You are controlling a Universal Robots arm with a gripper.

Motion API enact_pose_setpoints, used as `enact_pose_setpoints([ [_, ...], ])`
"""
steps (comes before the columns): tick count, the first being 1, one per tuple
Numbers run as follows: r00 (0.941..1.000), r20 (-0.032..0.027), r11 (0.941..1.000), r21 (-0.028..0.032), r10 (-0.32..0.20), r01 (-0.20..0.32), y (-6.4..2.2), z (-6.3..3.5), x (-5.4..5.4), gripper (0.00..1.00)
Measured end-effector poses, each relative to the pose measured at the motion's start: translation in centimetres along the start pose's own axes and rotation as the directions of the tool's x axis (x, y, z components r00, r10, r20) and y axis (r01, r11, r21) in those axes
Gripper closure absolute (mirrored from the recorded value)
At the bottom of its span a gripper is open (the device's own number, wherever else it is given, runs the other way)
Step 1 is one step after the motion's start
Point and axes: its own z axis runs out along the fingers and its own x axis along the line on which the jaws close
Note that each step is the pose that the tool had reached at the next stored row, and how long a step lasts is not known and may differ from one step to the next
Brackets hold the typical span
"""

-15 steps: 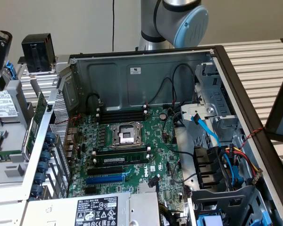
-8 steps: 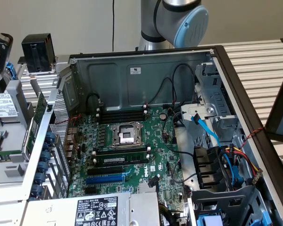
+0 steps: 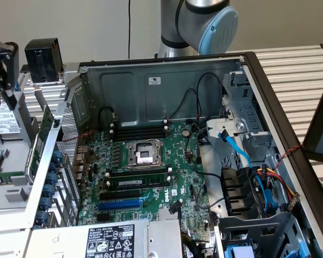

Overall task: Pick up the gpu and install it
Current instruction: 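Pick up the gpu and move the gpu toward the slot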

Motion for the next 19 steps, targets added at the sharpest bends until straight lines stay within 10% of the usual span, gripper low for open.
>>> enact_pose_setpoints([
  [14,0.9983,0.0578,0.9999,-0.0153,0.006,-0.005,-0.10,0.87,0.7,0.58],
  [19,0.9979,0.0641,0.9997,-0.0218,0.009,-0.007,-0.40,1.55,0.9,0.58],
])
